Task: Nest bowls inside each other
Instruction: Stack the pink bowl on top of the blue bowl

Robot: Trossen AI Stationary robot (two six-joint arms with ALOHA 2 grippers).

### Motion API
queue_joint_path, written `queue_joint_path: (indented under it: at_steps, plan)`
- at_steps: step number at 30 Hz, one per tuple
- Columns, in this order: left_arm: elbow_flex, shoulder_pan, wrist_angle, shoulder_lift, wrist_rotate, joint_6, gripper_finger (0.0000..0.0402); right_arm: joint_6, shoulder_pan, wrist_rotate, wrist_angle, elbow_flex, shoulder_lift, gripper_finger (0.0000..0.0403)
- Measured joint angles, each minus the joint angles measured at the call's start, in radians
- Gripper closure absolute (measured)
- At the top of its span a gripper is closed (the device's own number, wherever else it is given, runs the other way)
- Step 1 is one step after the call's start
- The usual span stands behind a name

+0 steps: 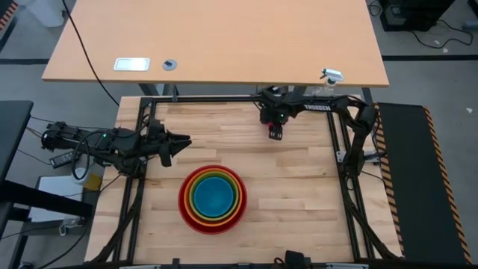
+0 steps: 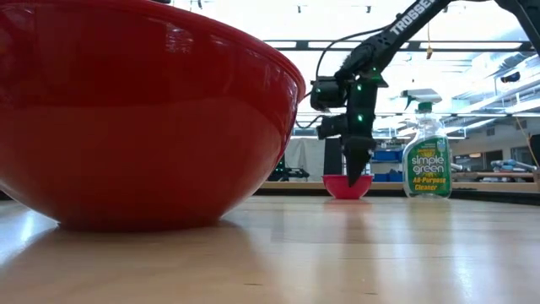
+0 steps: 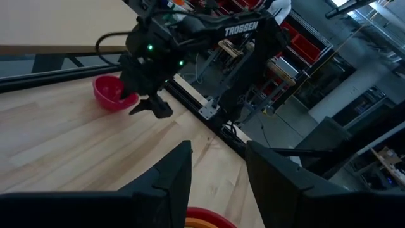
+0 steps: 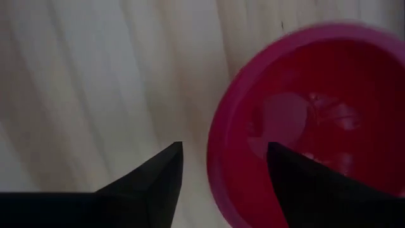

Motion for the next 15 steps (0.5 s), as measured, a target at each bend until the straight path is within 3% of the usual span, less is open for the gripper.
queue_joint_path:
  at_steps: [7,15]
  plan:
    - [0.000,0.000,0.000,0.000,0.000,-0.005,0.0249,-0.037,0.020,0.063,0.070,-0.053,0.000,0.0235]
    - [0.000,0.000,0.000,0.000,0.002,-0.005,0.0249,-0.069,0.040,0.045,0.086,-0.055,0.000,0.0364]
